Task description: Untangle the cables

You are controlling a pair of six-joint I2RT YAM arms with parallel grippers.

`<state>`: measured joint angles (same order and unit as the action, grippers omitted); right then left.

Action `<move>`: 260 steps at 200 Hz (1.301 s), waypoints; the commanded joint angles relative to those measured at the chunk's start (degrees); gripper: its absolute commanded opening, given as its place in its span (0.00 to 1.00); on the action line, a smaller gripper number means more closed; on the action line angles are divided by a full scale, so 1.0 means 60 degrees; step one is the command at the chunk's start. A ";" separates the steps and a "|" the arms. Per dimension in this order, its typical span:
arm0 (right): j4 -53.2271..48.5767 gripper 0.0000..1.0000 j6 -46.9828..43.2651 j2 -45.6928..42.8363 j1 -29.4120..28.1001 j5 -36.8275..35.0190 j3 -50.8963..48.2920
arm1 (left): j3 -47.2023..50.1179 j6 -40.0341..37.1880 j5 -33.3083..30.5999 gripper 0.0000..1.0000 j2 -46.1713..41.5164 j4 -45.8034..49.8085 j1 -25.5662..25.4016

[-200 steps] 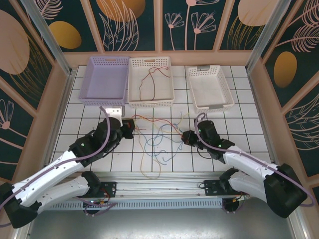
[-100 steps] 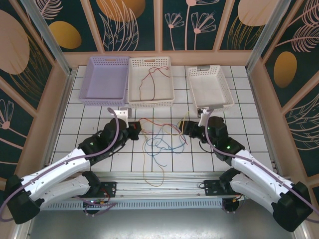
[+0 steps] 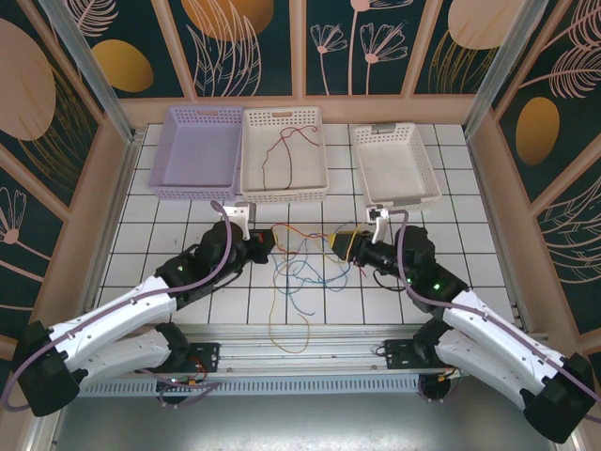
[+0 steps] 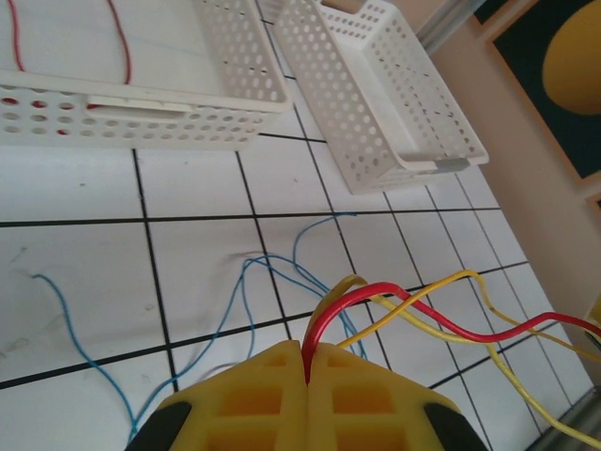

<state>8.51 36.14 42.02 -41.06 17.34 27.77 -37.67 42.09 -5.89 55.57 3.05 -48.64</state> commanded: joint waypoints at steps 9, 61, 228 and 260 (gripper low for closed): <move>0.0835 0.42 -0.0166 0.0774 -0.0615 0.0338 0.0243 | 0.0169 -0.0183 0.0977 0.00 0.0025 -0.1039 0.0025; 0.0612 0.37 -0.0430 -0.0309 -0.0986 -0.1050 0.0173 | 0.0514 -0.0498 0.1108 0.00 -0.0492 -0.1136 0.0025; 0.0873 0.40 -0.1585 0.2016 -0.1150 -0.0722 0.0514 | -0.0240 -0.2232 0.2217 0.00 -0.0179 -0.0142 0.0021; 0.0917 0.14 -0.1595 0.1913 -0.1151 -0.0723 0.0426 | -0.0196 -0.2273 0.2223 0.00 -0.0267 -0.0133 0.0020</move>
<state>11.27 27.29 54.19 -47.57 12.08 30.26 -37.52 29.82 5.93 55.16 2.00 -48.64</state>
